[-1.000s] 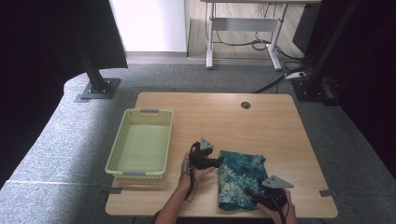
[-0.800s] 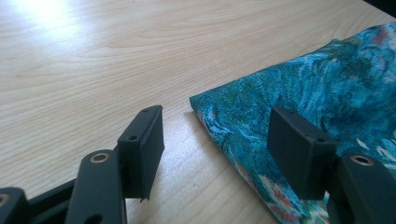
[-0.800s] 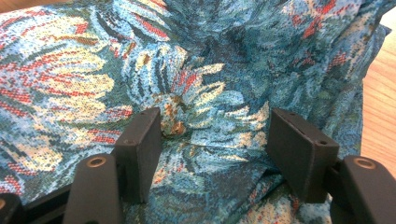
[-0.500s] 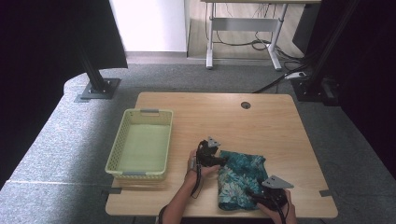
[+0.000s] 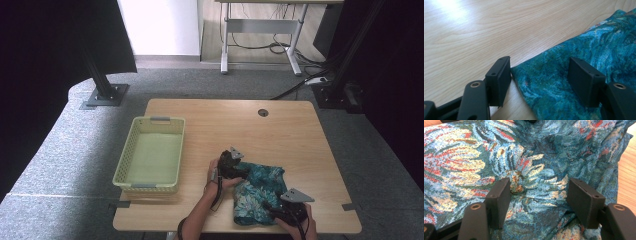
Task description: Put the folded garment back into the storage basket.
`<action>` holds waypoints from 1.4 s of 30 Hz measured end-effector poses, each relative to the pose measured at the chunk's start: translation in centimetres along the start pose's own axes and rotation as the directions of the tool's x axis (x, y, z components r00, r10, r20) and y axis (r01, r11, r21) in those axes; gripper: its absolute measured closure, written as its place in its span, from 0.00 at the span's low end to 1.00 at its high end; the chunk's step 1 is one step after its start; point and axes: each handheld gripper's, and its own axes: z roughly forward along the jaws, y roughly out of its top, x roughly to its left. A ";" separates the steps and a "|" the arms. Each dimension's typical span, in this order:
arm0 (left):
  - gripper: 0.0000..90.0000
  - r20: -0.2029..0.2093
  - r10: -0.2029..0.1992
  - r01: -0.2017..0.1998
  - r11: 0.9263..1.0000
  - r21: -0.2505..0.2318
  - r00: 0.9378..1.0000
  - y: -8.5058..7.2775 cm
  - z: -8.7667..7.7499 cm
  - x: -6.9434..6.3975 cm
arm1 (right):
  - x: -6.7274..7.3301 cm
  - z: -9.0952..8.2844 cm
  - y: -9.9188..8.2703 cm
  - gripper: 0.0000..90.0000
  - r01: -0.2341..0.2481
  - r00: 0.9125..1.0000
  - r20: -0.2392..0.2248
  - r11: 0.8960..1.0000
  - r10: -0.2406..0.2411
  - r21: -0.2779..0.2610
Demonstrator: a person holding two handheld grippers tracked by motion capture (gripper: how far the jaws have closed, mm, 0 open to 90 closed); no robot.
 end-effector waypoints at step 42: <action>0.91 0.169 -0.018 0.048 0.983 -0.177 0.985 0.8 -4.6 -2.0 | 1.3 -3.4 1.1 0.38 0.000 0.999 0.054 0.997 0.004 -0.071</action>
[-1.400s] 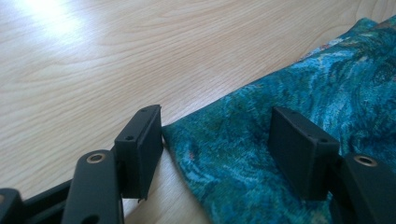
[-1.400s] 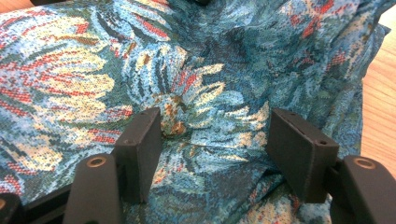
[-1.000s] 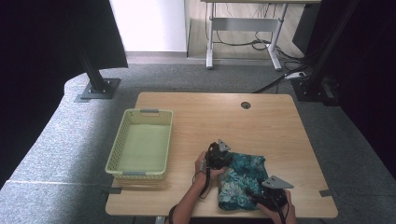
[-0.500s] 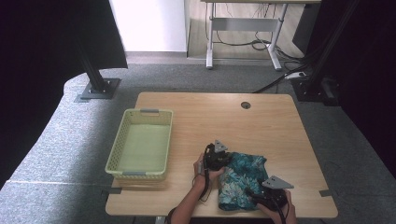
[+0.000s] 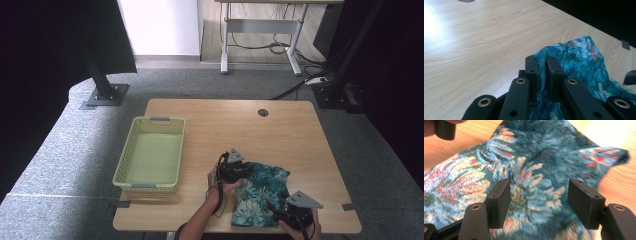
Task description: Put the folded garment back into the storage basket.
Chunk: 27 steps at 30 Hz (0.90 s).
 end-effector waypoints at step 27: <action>0.90 -0.001 -0.015 0.015 1.000 -0.003 1.000 -0.4 -0.8 0.4 | -1.4 0.9 -1.5 0.35 -0.131 0.991 0.066 0.965 0.119 0.226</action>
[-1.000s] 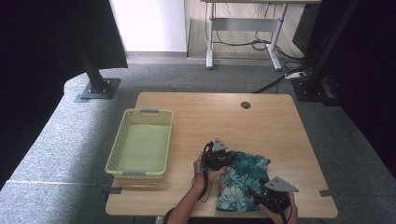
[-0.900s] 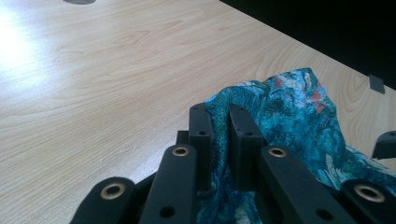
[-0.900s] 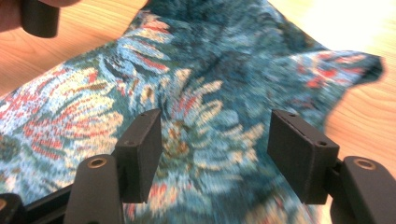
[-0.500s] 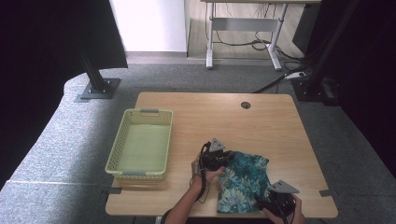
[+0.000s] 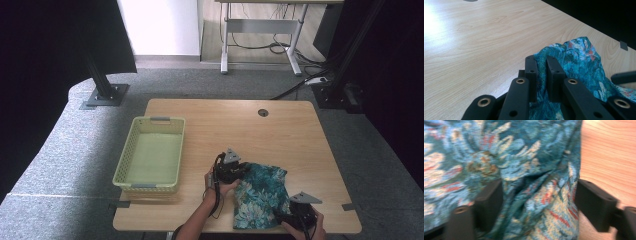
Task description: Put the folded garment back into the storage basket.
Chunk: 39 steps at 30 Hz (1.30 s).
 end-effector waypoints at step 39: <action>0.90 0.029 -0.017 0.018 0.999 -0.036 0.999 0.7 -1.3 0.7 | -3.0 -1.7 -0.1 0.93 -0.233 0.890 -0.437 0.953 0.130 -0.193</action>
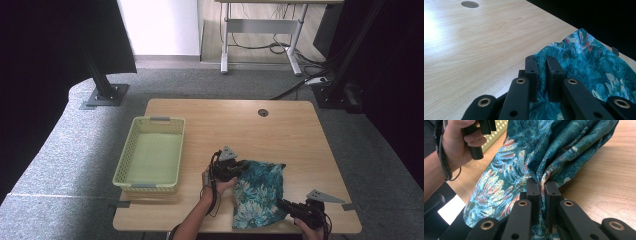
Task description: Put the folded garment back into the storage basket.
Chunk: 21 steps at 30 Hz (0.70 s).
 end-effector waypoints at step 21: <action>0.91 0.004 0.032 -0.032 0.999 -0.025 0.999 1.8 -1.7 -0.5 | 0.7 -0.2 0.8 0.93 0.004 0.999 -0.050 0.999 -0.006 -0.048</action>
